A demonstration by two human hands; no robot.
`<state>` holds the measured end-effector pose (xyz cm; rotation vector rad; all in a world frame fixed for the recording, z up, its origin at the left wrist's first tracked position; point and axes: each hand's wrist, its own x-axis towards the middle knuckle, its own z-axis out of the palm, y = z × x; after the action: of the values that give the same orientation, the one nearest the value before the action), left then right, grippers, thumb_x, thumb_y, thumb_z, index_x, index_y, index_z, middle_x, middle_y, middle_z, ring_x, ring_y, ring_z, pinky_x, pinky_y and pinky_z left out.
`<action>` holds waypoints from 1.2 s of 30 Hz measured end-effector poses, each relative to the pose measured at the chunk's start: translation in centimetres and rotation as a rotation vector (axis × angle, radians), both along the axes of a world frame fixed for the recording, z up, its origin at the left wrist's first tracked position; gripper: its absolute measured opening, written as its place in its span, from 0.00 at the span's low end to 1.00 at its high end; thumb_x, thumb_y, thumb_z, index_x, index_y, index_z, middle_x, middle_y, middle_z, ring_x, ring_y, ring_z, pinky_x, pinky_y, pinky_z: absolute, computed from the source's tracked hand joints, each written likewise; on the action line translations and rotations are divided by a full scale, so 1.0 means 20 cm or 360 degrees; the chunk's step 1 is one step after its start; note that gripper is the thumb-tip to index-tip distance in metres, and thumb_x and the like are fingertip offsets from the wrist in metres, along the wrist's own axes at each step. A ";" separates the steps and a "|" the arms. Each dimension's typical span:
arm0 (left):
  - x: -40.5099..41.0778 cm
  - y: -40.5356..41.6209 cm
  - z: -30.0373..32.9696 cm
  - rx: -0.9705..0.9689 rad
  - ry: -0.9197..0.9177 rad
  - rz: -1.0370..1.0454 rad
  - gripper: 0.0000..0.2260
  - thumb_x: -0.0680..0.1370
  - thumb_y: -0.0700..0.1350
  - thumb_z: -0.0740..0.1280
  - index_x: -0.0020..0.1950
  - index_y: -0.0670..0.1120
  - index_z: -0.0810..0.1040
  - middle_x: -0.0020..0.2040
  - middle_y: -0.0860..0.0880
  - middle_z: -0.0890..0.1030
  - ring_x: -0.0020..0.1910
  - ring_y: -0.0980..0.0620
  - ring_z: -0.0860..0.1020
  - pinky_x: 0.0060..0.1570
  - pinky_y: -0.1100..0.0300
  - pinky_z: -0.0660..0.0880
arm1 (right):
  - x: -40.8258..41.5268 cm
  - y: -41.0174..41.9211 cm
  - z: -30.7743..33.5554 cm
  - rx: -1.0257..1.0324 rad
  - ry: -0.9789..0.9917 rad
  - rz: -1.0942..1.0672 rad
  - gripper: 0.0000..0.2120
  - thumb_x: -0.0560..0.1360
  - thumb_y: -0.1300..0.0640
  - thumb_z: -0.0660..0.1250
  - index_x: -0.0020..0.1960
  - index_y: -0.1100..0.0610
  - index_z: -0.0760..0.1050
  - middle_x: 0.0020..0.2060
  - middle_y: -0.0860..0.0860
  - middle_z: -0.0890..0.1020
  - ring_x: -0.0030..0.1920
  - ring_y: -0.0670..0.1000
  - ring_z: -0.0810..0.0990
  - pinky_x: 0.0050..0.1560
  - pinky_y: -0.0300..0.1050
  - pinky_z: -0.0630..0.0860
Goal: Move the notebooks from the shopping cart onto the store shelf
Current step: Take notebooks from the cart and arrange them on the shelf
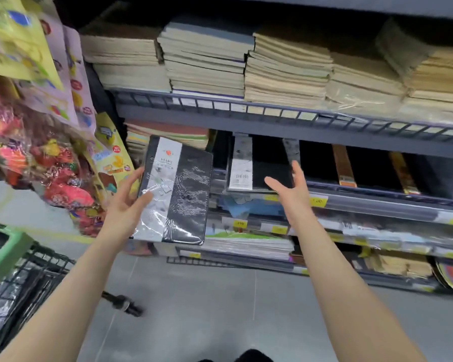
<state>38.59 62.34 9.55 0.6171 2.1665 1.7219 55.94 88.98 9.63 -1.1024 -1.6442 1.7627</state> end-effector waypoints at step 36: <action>-0.08 0.11 -0.51 0.0615 0.0200 -0.0057 0.25 0.78 0.36 0.62 0.63 0.66 0.69 0.40 0.49 0.85 0.34 0.52 0.82 0.32 0.59 0.79 | -0.26 0.08 -0.39 0.2132 -0.0434 -0.0070 0.13 0.78 0.59 0.57 0.57 0.54 0.78 0.53 0.49 0.82 0.54 0.53 0.79 0.59 0.52 0.72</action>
<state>36.95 64.50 -0.67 0.8742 1.8941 2.1537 50.80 90.68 1.82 -0.6547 -2.2729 0.1838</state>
